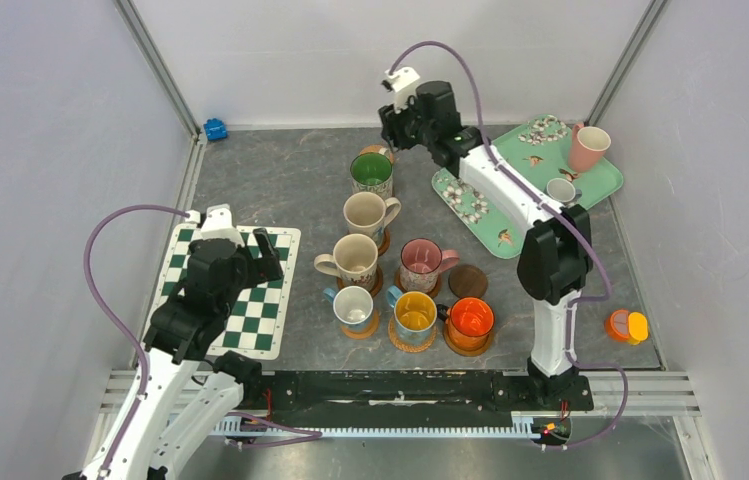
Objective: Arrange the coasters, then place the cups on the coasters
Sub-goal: Pick up the cup from the tray.
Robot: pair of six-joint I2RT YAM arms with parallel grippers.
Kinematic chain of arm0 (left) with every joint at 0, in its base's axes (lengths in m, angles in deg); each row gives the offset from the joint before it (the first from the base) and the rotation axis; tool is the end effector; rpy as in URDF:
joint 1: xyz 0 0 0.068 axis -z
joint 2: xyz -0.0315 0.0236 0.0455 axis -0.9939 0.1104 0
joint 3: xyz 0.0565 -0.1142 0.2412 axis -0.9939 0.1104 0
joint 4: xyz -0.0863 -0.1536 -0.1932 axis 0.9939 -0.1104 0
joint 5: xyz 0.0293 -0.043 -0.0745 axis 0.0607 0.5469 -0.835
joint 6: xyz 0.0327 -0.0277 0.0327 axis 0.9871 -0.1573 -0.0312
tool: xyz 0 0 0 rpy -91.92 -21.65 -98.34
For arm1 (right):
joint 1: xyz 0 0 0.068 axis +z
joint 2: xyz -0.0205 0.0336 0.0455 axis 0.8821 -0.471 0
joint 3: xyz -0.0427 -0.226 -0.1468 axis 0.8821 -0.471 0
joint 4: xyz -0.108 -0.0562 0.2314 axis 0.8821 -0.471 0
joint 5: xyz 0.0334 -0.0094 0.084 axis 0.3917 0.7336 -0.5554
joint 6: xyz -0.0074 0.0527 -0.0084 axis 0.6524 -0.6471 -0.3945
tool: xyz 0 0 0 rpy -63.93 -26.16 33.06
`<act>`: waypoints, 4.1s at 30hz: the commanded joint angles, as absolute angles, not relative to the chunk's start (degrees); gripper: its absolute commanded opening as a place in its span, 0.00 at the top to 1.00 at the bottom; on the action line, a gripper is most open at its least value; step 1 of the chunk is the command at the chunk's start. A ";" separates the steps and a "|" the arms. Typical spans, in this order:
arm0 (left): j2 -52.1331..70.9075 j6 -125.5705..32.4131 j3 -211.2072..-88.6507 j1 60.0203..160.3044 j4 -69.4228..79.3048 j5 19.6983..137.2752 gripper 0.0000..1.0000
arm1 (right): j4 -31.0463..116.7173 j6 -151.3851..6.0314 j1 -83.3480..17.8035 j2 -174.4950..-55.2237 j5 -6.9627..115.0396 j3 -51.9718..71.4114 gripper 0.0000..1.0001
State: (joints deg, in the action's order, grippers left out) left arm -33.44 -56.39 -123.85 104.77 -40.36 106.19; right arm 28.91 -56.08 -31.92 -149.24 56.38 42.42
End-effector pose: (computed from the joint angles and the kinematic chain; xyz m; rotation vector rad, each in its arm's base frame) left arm 0.1118 -0.0304 0.3180 -0.2090 2.0477 -0.1044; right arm 0.4191 0.2456 0.3407 -0.7243 1.8220 0.3227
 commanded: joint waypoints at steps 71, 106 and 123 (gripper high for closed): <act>-37.81 -55.26 -122.94 104.99 -38.32 103.51 0.00 | 29.82 -74.58 -51.18 -143.14 52.28 29.35 0.79; -39.71 -55.57 -122.39 104.95 -38.06 103.43 0.00 | 22.40 -61.14 -70.61 -148.31 73.90 42.60 0.49; -36.13 -56.00 -122.58 105.01 -38.46 105.21 0.00 | 25.15 -51.37 -72.87 -160.05 76.35 51.31 0.46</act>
State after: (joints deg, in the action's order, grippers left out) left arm -37.48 -56.41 -122.36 104.81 -40.30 104.46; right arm 21.98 -54.53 -71.83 -159.20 74.63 48.26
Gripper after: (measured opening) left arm 0.994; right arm 0.538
